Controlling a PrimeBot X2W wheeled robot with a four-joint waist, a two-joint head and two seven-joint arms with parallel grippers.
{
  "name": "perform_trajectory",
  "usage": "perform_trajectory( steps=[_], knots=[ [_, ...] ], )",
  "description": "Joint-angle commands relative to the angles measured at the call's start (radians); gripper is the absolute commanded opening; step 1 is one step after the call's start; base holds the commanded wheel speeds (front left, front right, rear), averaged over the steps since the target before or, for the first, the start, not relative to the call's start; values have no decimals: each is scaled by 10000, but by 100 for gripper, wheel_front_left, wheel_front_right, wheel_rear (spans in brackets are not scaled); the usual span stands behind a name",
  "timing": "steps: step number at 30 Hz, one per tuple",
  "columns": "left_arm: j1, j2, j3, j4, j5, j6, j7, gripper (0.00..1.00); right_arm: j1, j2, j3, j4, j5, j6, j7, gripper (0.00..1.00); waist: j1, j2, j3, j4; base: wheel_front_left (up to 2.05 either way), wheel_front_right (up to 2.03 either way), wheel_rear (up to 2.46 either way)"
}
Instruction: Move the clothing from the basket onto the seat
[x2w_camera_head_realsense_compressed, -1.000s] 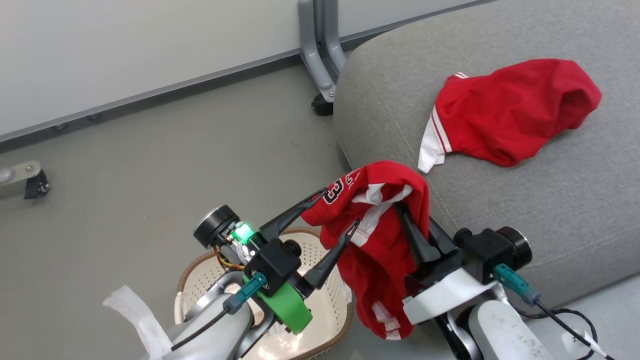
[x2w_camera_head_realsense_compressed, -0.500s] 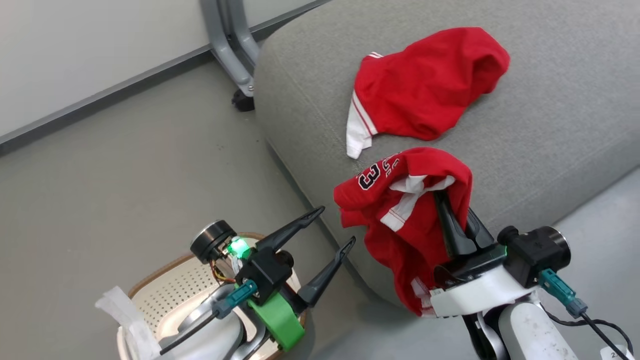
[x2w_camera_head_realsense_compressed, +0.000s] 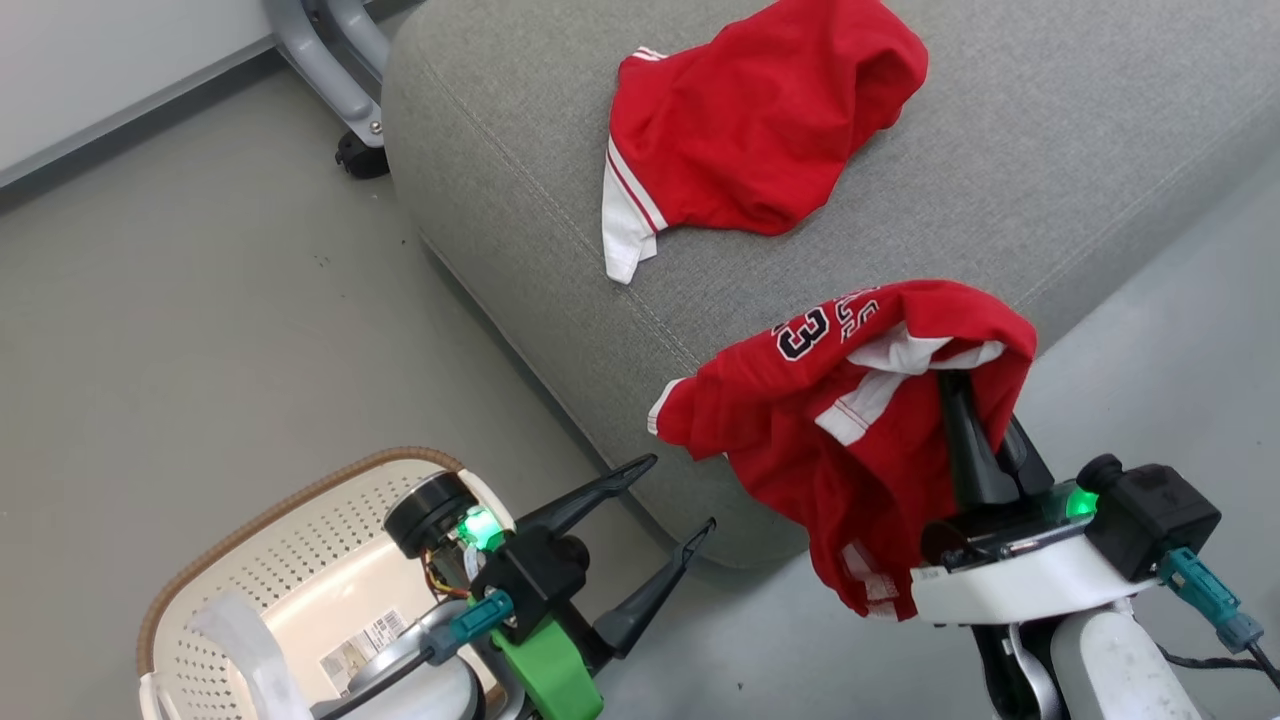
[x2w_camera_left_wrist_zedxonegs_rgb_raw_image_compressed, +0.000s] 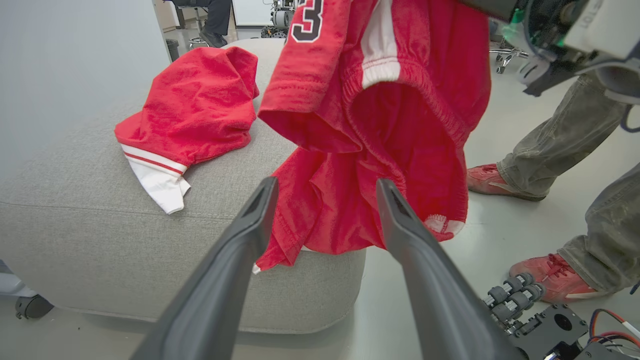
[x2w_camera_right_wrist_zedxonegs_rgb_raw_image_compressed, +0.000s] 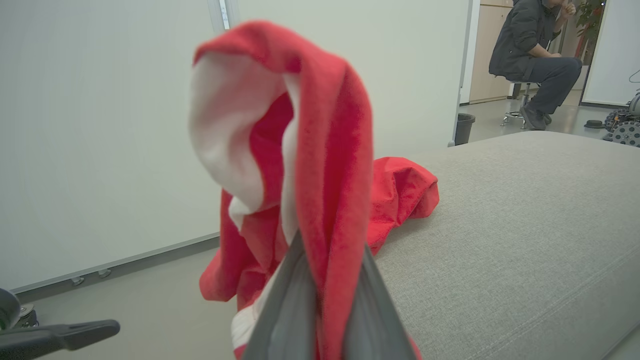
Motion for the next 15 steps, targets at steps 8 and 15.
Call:
perform_trajectory(
  steps=[8,15],
  knots=[
    [-125,813,176,-875,26,73,155,100,-2072,5,-934,76,353,-17,-7,0,0,-1,1446,565,0,0,0],
    [-688,1652,129,-1699,32,-1,131,100,-5189,-3,-2526,489,-30,-18,-7,0,0,-1,2937,1479,0,0,0]
  ],
)
